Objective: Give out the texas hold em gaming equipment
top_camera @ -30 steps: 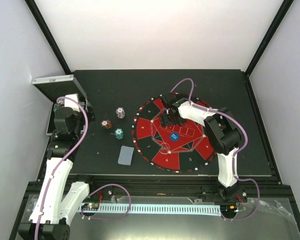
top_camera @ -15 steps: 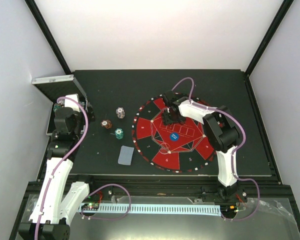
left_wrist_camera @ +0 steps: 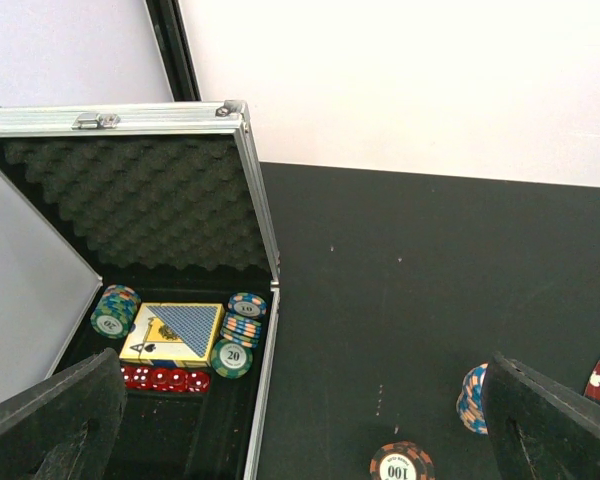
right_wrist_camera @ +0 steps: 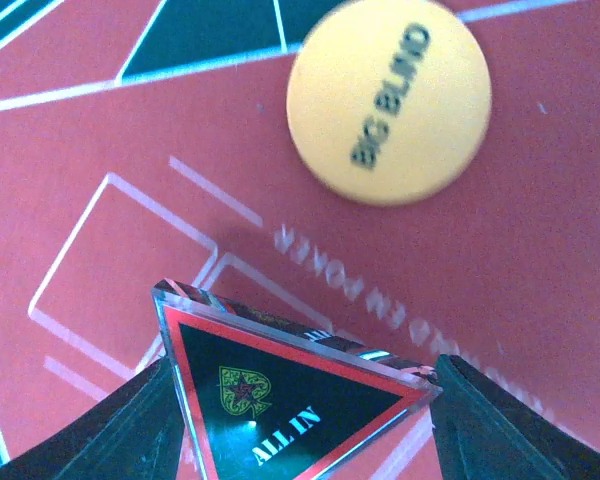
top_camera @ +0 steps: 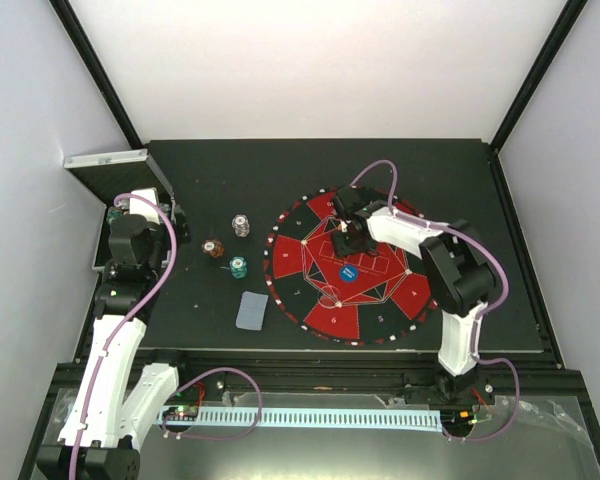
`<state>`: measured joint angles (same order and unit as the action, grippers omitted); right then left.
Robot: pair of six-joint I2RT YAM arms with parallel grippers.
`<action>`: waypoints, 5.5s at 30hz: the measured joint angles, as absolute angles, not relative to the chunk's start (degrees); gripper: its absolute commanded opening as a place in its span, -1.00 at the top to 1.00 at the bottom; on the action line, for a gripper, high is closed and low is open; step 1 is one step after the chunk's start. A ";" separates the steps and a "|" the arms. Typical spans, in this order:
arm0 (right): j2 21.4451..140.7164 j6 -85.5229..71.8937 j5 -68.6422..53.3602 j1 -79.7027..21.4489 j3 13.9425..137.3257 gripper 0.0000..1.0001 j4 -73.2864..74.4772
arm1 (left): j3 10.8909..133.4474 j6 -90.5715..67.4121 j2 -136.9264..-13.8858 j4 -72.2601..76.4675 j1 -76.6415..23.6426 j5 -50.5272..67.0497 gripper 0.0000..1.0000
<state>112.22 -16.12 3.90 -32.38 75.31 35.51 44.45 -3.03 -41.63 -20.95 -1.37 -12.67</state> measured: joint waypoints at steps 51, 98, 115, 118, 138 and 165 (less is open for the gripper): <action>98.52 -23.75 3.92 -37.93 61.54 -0.47 35.83 | 44.42 -3.05 -41.21 -20.95 -2.07 -12.36 -0.98; 125.45 -20.01 4.45 -40.64 94.28 -0.02 43.05 | 44.42 -3.07 -41.21 -20.95 -2.66 -12.21 -0.98; 133.56 -17.74 4.23 -41.58 107.77 -0.72 45.58 | 44.42 -3.07 -41.23 -20.95 -2.72 -12.12 -0.98; 131.48 -17.19 3.64 -41.76 105.21 -0.79 44.31 | 44.42 -3.07 -41.23 -20.95 -2.74 -12.01 -0.98; 116.01 -15.55 6.15 -31.48 89.12 -0.81 42.22 | 44.42 -3.16 -41.25 -20.95 -3.25 -11.75 -0.98; 125.01 -17.04 5.34 -29.63 93.51 -0.24 42.74 | 44.42 -3.16 -41.25 -20.95 -3.51 -11.75 -0.98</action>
<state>125.01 -17.04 5.34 -29.63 93.51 42.74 44.42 -3.16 -41.25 -20.95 -3.51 -11.75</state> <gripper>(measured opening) 0.657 0.990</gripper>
